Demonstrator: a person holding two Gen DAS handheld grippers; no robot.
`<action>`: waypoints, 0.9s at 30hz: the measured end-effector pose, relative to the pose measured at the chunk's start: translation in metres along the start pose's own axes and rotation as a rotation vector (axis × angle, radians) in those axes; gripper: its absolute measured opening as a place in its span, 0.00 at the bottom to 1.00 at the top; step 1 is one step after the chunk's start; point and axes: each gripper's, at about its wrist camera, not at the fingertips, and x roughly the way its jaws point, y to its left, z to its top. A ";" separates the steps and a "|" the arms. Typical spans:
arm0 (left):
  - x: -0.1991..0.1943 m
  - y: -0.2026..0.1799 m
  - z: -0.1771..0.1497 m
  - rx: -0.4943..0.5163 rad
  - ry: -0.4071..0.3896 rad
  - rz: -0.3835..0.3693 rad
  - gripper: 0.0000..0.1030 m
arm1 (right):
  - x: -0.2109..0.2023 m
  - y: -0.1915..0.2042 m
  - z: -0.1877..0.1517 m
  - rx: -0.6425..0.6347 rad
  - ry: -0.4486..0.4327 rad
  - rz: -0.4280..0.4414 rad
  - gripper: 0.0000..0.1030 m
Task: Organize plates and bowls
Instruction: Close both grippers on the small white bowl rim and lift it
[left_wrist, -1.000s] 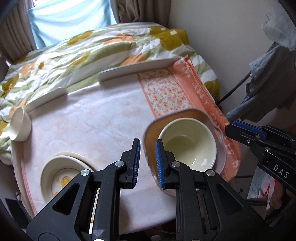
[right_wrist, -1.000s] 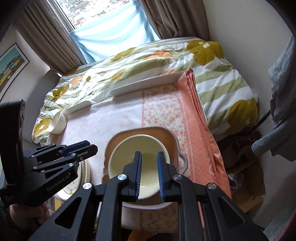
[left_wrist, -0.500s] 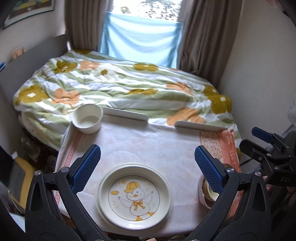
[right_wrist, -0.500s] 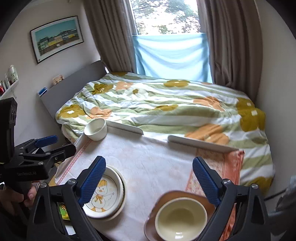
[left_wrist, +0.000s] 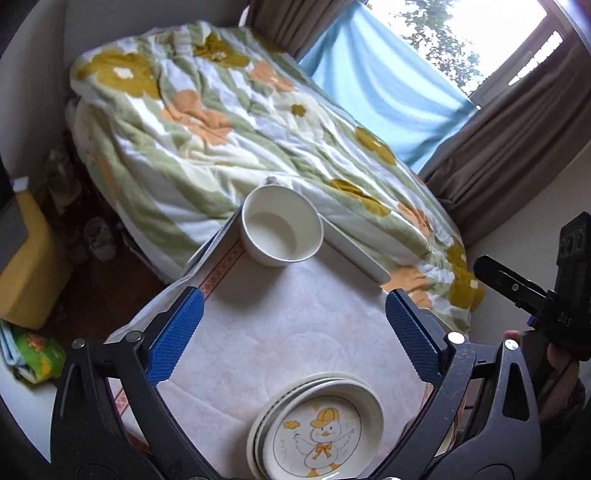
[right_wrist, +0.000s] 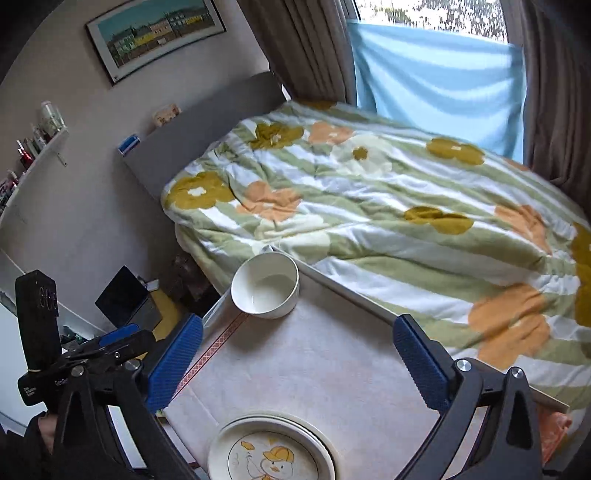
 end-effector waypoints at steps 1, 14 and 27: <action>0.015 0.008 0.005 -0.019 0.025 -0.002 0.88 | 0.024 -0.004 0.005 0.014 0.049 0.009 0.99; 0.163 0.050 0.052 -0.107 0.212 -0.039 0.38 | 0.207 -0.013 0.028 0.032 0.357 0.032 0.47; 0.178 0.056 0.062 -0.061 0.217 0.026 0.18 | 0.239 -0.013 0.027 0.069 0.366 0.091 0.14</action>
